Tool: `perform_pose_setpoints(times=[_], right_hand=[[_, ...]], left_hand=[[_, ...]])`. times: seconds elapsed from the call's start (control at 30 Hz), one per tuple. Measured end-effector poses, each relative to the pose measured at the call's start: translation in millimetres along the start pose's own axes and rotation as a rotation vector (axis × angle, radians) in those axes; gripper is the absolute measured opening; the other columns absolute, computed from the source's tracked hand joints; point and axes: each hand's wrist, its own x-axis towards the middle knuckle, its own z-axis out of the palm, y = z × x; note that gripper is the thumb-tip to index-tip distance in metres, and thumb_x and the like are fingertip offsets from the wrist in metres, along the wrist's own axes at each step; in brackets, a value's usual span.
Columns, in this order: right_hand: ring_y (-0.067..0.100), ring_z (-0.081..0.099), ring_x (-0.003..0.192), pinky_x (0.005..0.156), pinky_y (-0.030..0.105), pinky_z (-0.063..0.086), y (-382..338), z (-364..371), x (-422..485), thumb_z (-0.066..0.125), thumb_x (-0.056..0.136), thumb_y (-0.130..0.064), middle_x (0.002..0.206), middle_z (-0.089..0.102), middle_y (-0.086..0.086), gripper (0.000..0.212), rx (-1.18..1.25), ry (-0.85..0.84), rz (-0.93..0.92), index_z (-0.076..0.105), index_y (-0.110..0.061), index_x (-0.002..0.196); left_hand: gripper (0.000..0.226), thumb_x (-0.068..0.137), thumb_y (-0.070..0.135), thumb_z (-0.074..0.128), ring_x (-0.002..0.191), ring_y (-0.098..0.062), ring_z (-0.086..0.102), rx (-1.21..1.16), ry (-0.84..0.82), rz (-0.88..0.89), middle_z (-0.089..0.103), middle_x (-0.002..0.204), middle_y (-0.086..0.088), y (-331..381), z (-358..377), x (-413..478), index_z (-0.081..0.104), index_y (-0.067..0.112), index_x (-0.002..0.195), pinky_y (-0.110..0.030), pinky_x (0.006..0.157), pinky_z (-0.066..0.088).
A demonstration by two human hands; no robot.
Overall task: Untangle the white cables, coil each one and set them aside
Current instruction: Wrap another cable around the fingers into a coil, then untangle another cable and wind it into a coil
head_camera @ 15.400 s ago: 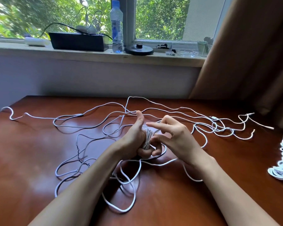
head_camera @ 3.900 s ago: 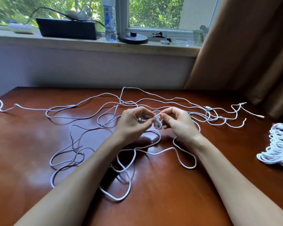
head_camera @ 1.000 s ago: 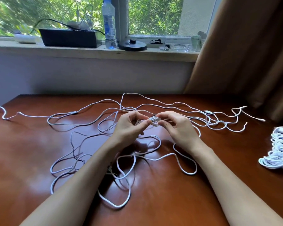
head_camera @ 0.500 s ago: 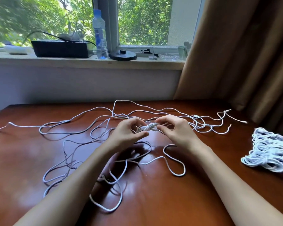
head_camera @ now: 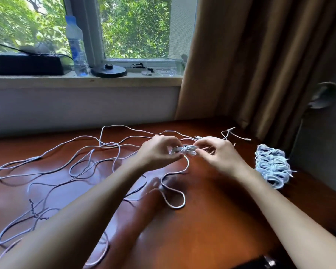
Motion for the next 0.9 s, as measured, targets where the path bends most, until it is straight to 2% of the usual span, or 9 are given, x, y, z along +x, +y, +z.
perform_pose_setpoints(times=[0.07, 0.17, 0.3, 0.43, 0.5, 0.63, 0.7, 0.8, 0.9], right_hand=[[-0.002, 0.068, 0.090, 0.085, 0.022, 0.053, 10.5, -14.6, -7.0, 0.076, 0.088, -0.016, 0.097, 0.073, -0.014, 0.015, -0.023, 0.024, 0.036, 0.074, -0.025, 0.100], [-0.002, 0.068, 0.086, 0.082, 0.022, 0.054, 28.4, -35.1, -16.3, 0.075, 0.088, -0.019, 0.091, 0.072, -0.017, 0.013, -0.066, 0.040, 0.097, 0.074, -0.028, 0.097], [0.003, 0.069, 0.083, 0.080, 0.030, 0.055, 52.8, -58.2, -26.1, 0.075, 0.086, -0.022, 0.089, 0.073, -0.015, 0.012, -0.103, 0.060, 0.149, 0.074, -0.030, 0.095], [-0.006, 0.066, 0.085, 0.073, 0.009, 0.045, 71.0, -77.3, -35.0, 0.075, 0.086, -0.014, 0.089, 0.073, -0.015, 0.016, -0.100, 0.057, 0.189, 0.074, -0.028, 0.094], [-0.008, 0.066, 0.085, 0.073, 0.007, 0.044, 79.7, -84.8, -37.2, 0.074, 0.086, -0.010, 0.090, 0.073, -0.014, 0.017, -0.095, 0.059, 0.208, 0.074, -0.024, 0.095], [0.004, 0.068, 0.079, 0.070, 0.010, 0.047, 96.4, -100.0, -39.3, 0.073, 0.089, -0.010, 0.087, 0.074, -0.012, 0.013, -0.078, 0.070, 0.278, 0.076, -0.021, 0.096], [0.009, 0.070, 0.081, 0.071, 0.018, 0.052, 105.8, -106.4, -39.0, 0.074, 0.089, -0.013, 0.086, 0.075, -0.012, 0.011, -0.098, 0.067, 0.292, 0.076, -0.023, 0.095], [0.000, 0.069, 0.086, 0.083, 0.030, 0.055, 122.8, -112.9, -37.6, 0.075, 0.086, -0.022, 0.086, 0.074, -0.018, 0.011, -0.152, 0.064, 0.314, 0.076, -0.031, 0.093], [-0.003, 0.068, 0.086, 0.086, 0.036, 0.056, 136.9, -114.9, -36.5, 0.074, 0.083, -0.029, 0.087, 0.073, -0.022, 0.011, -0.201, 0.062, 0.343, 0.074, -0.037, 0.091]], left_hand=[[0.025, 0.079, 0.052, 0.075, 0.078, -0.005, 0.059, 0.006, -0.008, 0.022, 0.062, 0.077, 0.026, 13.7, 11.2, 12.4, 0.071, 0.038, 0.100, -0.028, 0.068, 0.047], [0.033, 0.075, 0.058, 0.070, 0.076, -0.005, 0.059, -0.035, -0.032, 0.068, 0.069, 0.089, 0.021, 32.9, 29.7, 28.9, 0.071, 0.038, 0.101, -0.031, 0.072, 0.053], [0.028, 0.077, 0.057, 0.068, 0.073, -0.002, 0.060, -0.052, -0.048, 0.066, 0.068, 0.080, 0.022, 55.3, 54.1, 47.7, 0.070, 0.040, 0.098, -0.030, 0.069, 0.052], [0.026, 0.081, 0.056, 0.068, 0.090, -0.006, 0.065, 0.006, -0.051, 0.086, 0.071, 0.094, 0.020, 73.3, 77.0, 65.0, 0.068, 0.041, 0.103, -0.029, 0.071, 0.050], [0.027, 0.082, 0.057, 0.068, 0.091, -0.007, 0.064, 0.021, -0.045, 0.088, 0.071, 0.096, 0.020, 81.8, 86.8, 74.1, 0.068, 0.041, 0.103, -0.028, 0.069, 0.047], [0.028, 0.081, 0.061, 0.068, 0.093, -0.007, 0.064, 0.020, -0.057, 0.069, 0.072, 0.096, 0.019, 96.0, 105.4, 91.9, 0.070, 0.042, 0.102, -0.029, 0.071, 0.048], [0.028, 0.082, 0.060, 0.068, 0.096, -0.009, 0.065, 0.034, -0.058, 0.068, 0.073, 0.097, 0.018, 100.5, 114.0, 99.6, 0.071, 0.041, 0.103, -0.030, 0.072, 0.050], [0.027, 0.082, 0.057, 0.067, 0.097, -0.010, 0.065, 0.043, -0.058, 0.063, 0.073, 0.097, 0.016, 105.1, 125.0, 108.8, 0.070, 0.040, 0.104, -0.030, 0.074, 0.049], [0.024, 0.082, 0.054, 0.069, 0.094, -0.010, 0.065, 0.009, -0.074, 0.043, 0.070, 0.091, 0.017, 108.5, 136.0, 115.7, 0.069, 0.040, 0.101, -0.034, 0.078, 0.053]])
